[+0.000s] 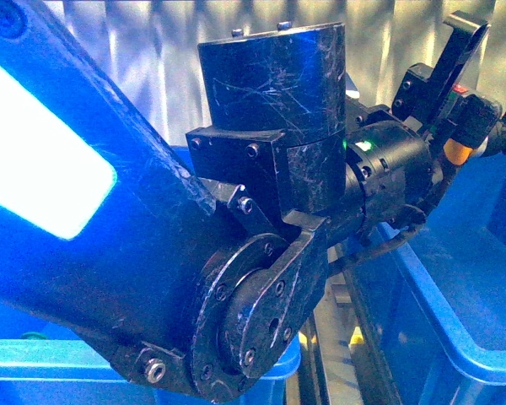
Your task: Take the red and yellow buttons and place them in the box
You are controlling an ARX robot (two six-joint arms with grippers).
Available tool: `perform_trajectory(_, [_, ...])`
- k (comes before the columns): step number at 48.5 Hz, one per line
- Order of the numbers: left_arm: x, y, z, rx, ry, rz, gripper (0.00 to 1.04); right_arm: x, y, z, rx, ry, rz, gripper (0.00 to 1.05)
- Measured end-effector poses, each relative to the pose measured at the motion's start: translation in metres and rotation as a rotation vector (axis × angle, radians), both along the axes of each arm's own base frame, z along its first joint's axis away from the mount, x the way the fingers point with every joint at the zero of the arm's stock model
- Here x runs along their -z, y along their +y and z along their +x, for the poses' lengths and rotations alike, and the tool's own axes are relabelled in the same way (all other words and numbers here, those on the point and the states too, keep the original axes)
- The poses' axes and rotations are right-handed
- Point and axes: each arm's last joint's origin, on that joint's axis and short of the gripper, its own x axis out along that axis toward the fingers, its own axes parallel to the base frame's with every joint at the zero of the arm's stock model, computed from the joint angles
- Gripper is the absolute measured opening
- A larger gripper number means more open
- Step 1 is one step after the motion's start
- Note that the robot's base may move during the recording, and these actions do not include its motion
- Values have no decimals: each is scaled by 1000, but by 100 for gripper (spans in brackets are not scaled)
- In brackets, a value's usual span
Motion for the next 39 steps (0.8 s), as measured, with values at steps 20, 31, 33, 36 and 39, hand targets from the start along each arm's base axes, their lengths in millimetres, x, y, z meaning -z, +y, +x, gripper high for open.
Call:
perform_trajectory(20, [7, -4, 4, -5, 23, -16, 34, 5, 7, 2, -26, 18, -3, 98])
perform_trajectory(31, [11, -14, 10, 5, 38, -32, 34, 10, 14, 4, -47, 30, -4, 98])
perform_trajectory(33, [11, -16, 10, 7, 37, -33, 34, 10, 15, 4, -47, 29, -3, 98])
perform_trajectory(36, [12, -16, 11, 8, 41, -33, 34, 10, 15, 4, -46, 25, -2, 98])
perform_trajectory(39, [14, -17, 12, 8, 47, -28, 34, 10, 15, 4, -44, 25, 0, 98])
